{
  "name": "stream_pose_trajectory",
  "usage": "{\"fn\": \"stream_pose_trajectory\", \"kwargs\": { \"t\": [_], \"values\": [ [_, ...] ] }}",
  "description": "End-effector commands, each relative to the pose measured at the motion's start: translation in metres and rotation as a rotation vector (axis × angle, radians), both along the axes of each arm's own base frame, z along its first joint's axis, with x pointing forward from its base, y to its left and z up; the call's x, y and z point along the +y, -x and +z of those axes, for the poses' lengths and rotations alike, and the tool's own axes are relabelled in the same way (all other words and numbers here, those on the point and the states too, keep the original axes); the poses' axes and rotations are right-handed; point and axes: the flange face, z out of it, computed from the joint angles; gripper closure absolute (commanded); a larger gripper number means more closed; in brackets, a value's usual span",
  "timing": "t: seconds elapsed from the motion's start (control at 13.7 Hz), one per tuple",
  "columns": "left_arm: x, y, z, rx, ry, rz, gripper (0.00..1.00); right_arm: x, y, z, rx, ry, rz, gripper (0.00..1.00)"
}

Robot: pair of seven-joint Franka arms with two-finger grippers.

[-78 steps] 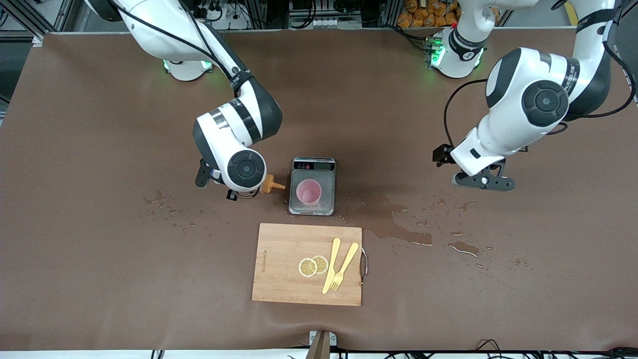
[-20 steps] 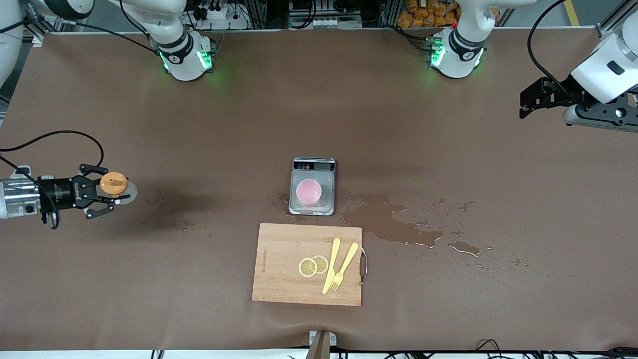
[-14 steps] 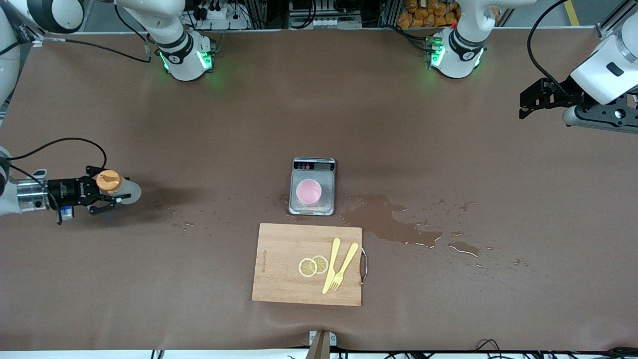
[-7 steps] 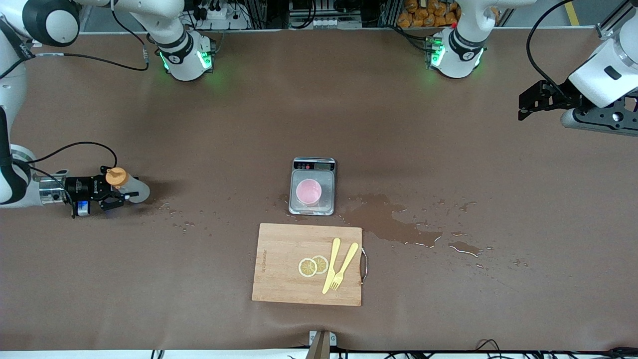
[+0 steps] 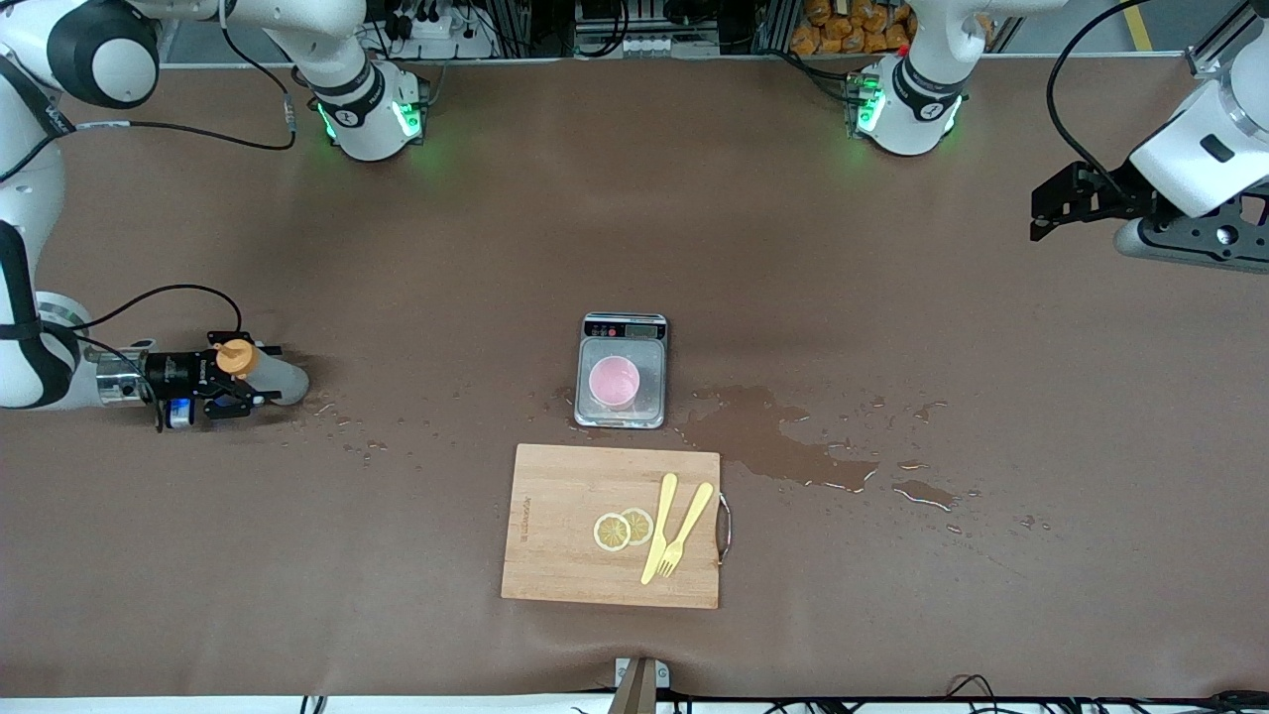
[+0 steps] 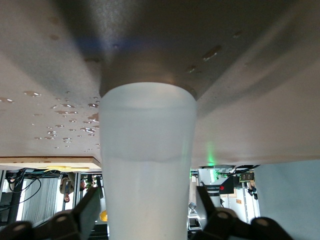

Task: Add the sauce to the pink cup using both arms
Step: 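Carry the bottle back to its starting spot with the right gripper, then set the bottle upright on the table and open the right gripper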

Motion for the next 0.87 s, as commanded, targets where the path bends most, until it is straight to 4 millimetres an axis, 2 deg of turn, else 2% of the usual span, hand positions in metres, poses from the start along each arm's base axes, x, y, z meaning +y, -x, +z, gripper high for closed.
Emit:
{"fn": "stream_pose_trajectory", "kwargs": {
  "t": [0.0, 0.07, 0.22, 0.44, 0.58, 0.66, 0.8],
  "values": [
    [0.002, -0.003, 0.005, 0.001, -0.029, 0.005, 0.0, -0.004, -0.006, 0.011, -0.013, -0.011, -0.017, 0.0],
    [0.001, -0.002, 0.006, -0.001, -0.029, 0.003, 0.0, -0.007, -0.012, 0.021, 0.003, 0.008, -0.02, 0.0],
    [0.001, -0.002, 0.005, 0.0, -0.03, 0.005, 0.0, -0.014, -0.029, 0.053, 0.03, 0.049, 0.031, 0.0],
    [0.002, -0.001, 0.006, -0.001, -0.027, 0.006, 0.0, -0.031, -0.049, 0.113, -0.006, 0.168, 0.202, 0.0],
    [0.001, -0.001, 0.009, -0.007, -0.028, 0.009, 0.0, -0.038, -0.054, 0.147, -0.012, 0.22, 0.277, 0.0],
    [0.0, 0.001, 0.011, -0.01, -0.028, 0.008, 0.0, -0.04, -0.056, 0.161, -0.014, 0.232, 0.302, 0.0],
    [0.0, 0.002, 0.012, -0.013, -0.027, 0.006, 0.0, -0.027, -0.065, 0.197, -0.031, 0.287, 0.37, 0.0]
  ]
}}
